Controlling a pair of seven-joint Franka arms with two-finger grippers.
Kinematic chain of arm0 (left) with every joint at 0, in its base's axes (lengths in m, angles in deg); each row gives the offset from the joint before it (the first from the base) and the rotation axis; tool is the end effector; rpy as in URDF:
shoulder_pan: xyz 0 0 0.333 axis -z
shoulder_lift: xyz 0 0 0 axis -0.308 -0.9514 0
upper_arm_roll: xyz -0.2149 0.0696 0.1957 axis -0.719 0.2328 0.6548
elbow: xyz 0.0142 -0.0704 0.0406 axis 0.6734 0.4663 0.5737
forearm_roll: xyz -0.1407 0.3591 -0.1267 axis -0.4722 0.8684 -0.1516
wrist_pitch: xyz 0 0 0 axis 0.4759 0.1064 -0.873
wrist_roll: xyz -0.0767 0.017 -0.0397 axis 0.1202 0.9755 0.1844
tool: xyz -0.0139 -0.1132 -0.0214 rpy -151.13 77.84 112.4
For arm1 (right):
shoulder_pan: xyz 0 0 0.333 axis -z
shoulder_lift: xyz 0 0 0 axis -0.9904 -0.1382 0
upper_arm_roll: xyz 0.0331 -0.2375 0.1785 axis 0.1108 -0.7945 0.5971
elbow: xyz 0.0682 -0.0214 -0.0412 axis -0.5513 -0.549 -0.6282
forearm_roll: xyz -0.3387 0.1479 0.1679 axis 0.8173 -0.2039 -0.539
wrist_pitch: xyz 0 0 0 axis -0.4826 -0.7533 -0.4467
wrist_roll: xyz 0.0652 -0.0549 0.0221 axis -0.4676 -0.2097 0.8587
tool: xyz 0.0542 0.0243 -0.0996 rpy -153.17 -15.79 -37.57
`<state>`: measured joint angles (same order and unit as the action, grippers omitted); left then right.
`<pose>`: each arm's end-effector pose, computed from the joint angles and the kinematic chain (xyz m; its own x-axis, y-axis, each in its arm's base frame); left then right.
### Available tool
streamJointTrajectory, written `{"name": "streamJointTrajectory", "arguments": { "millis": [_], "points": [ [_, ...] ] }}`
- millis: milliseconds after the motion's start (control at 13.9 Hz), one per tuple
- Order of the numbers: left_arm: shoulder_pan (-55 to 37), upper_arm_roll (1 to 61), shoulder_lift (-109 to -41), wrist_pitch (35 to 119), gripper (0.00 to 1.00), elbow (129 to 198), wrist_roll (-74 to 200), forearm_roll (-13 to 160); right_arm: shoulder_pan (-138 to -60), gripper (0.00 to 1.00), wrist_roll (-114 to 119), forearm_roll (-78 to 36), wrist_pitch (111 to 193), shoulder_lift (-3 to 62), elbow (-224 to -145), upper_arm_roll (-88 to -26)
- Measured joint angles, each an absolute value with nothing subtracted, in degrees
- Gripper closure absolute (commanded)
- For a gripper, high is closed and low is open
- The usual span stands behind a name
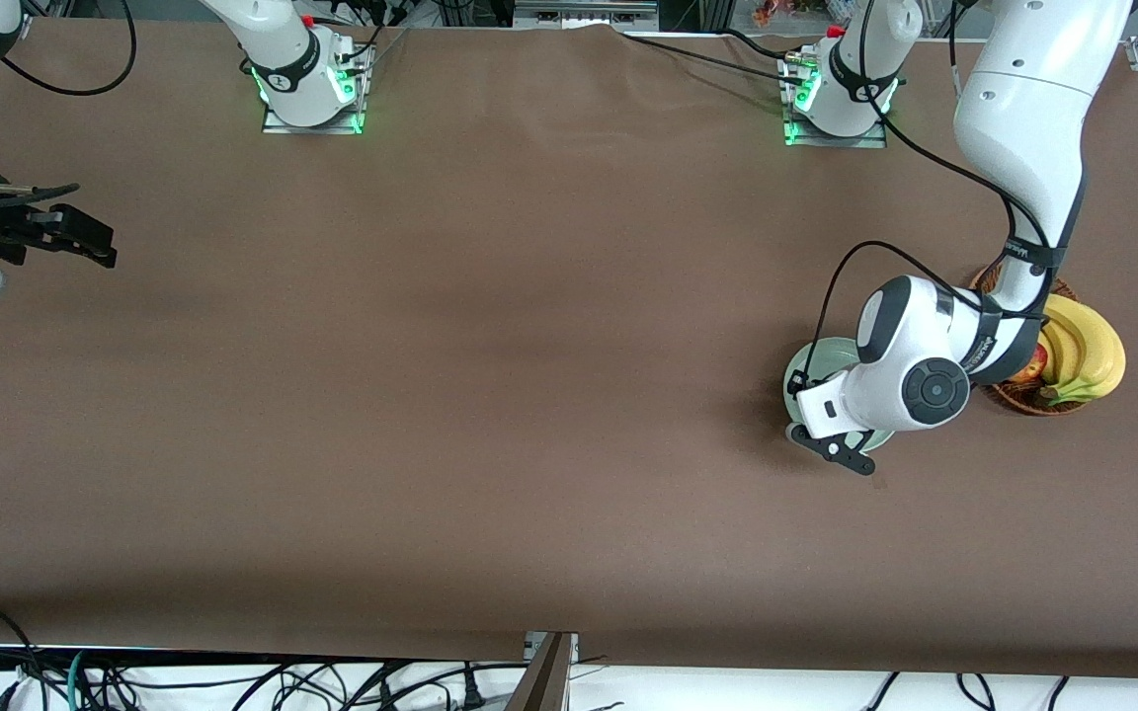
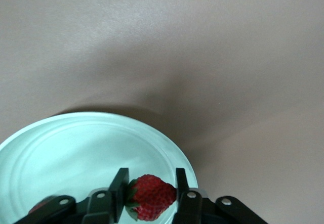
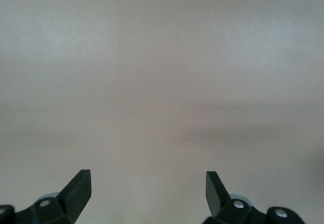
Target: Collect all strawberries into plate
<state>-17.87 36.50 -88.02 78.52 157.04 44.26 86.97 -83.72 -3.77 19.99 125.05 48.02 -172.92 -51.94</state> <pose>0.6493 -0.1330 0.1837 0.8763 -0.4427 -0.1902 -0.4255 -0.8962 0.1257 0.5903 0.0052 0.5688 0.9979 0.0022 -0.0652 0.0066 -0.9977 0.0678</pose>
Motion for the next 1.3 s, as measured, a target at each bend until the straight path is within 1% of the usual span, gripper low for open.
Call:
{"name": "streamJointTrajectory", "arguments": {
  "millis": [216, 360, 504, 648, 865, 1081, 1153, 1297],
  "points": [
    [-17.9, 36.4, -87.8, 78.2, 0.00, 156.9, 44.1, 87.0, -83.7, 0.00, -3.8, 20.0, 125.1, 48.0, -172.9, -51.9],
    [-18.1, 36.4, -86.1, 76.0, 0.00, 155.8, 44.1, 87.0, -83.8, 0.00, -3.8, 20.0, 125.1, 48.0, -172.9, -51.8],
    [-18.5, 36.4, -81.9, 74.2, 0.00, 154.7, 44.2, 87.0, -83.8, 0.00, -3.8, 20.0, 125.1, 48.0, -172.9, -51.8],
    [-19.2, 36.4, -76.1, 71.6, 0.00, 154.1, 44.9, 87.0, -83.8, 0.00, -3.8, 20.0, 125.1, 48.0, -172.9, -51.8],
    [-19.6, 36.9, -68.7, 64.2, 0.00, 152.9, 47.8, 87.0, -83.8, 0.00, -3.8, 20.0, 125.1, 48.0, -172.9, -51.8],
    [-20.6, 38.3, -64.3, 52.8, 0.00, 146.7, 48.7, 87.0, -83.8, 0.00, -3.8, 20.0, 125.1, 48.0, -172.9, -51.8],
    [-21.1, 38.9, -62.9, 51.0, 0.00, 145.4, 49.0, 87.0, -83.7, 0.00, -3.8, 20.0, 125.1, 48.0, -172.9, -51.8],
    [-20.0, 42.2, -60.0, 50.7, 0.00, 145.8, 49.5, 87.0, -83.8, 0.00, -3.8, 20.0, 125.1, 48.0, -172.9, -51.8]
  ]
}}
